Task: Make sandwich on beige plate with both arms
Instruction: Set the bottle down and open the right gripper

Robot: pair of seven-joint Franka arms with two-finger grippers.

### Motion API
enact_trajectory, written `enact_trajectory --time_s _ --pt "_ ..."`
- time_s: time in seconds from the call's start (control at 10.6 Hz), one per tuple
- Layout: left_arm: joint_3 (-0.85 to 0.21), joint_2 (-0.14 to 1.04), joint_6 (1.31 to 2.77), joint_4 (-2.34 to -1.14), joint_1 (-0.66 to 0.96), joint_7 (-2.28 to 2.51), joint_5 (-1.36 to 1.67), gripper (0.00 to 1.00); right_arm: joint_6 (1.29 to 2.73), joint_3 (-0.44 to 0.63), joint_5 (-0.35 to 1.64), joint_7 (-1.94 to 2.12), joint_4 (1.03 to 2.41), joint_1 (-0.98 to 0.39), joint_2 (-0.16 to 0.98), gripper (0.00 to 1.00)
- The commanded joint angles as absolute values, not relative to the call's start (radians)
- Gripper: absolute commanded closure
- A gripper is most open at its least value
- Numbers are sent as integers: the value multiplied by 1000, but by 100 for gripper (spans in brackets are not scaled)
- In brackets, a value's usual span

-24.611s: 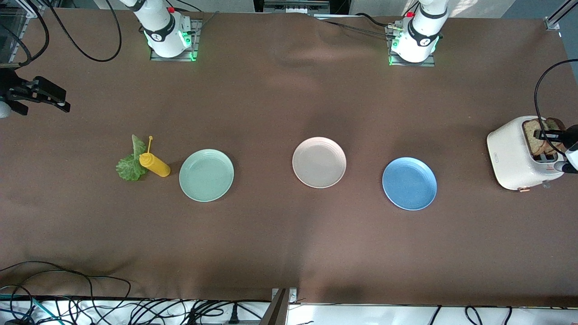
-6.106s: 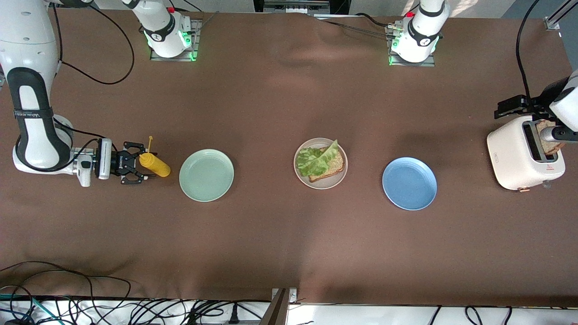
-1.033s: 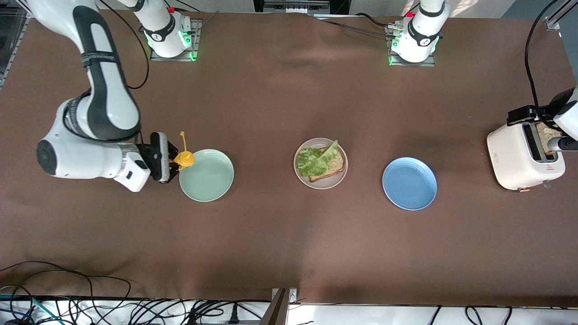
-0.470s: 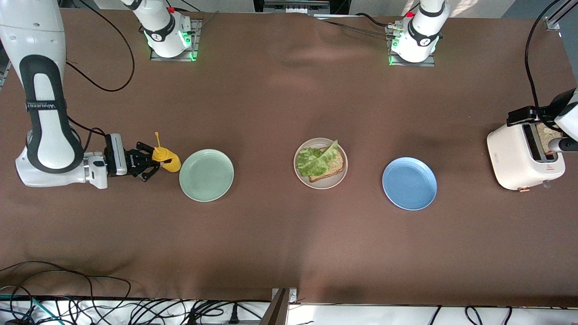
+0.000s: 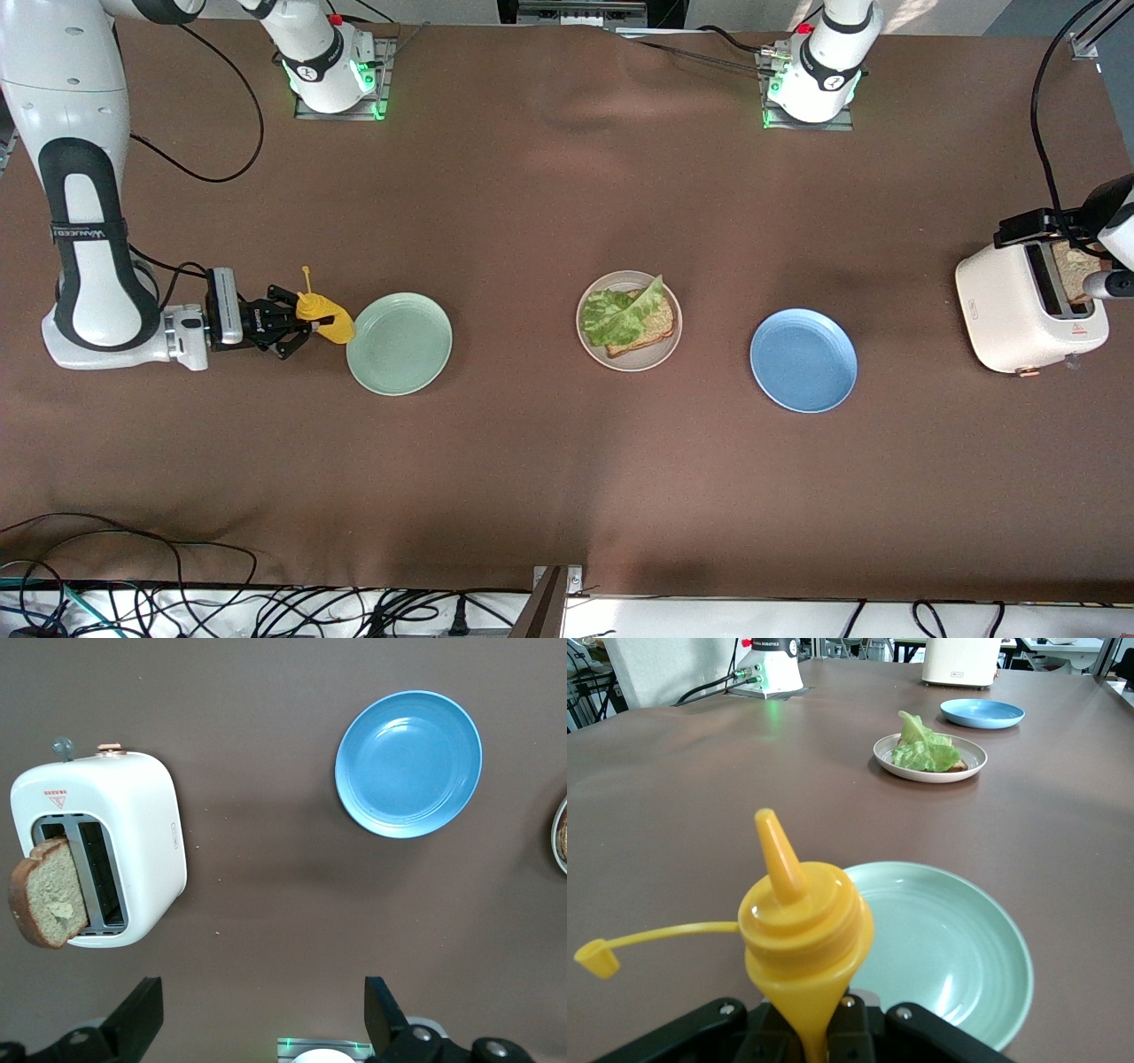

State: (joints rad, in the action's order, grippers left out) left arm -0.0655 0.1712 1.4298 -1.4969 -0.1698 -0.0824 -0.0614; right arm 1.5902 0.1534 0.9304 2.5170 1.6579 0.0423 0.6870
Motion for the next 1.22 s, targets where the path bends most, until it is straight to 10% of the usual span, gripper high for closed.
enact_trajectory --time_s 0.0,0.56,0.75,1.13 --pt "-71 167 1425 -1497 -178 -89 -26 0 1546 149 939 2496 1658 58 649 100" --pt "-71 183 1430 -1494 -193 -91 -23 0 1624 187 916 2545 1761 60 672 100" --pt "-71 184 1427 -1490 -192 -89 -25 0 1629 189 919 2549 1770 60 670 1" --pt "-72 184 1431 -1489 -184 -87 -28 0 1659 251 893 2543 1764 60 620 0"
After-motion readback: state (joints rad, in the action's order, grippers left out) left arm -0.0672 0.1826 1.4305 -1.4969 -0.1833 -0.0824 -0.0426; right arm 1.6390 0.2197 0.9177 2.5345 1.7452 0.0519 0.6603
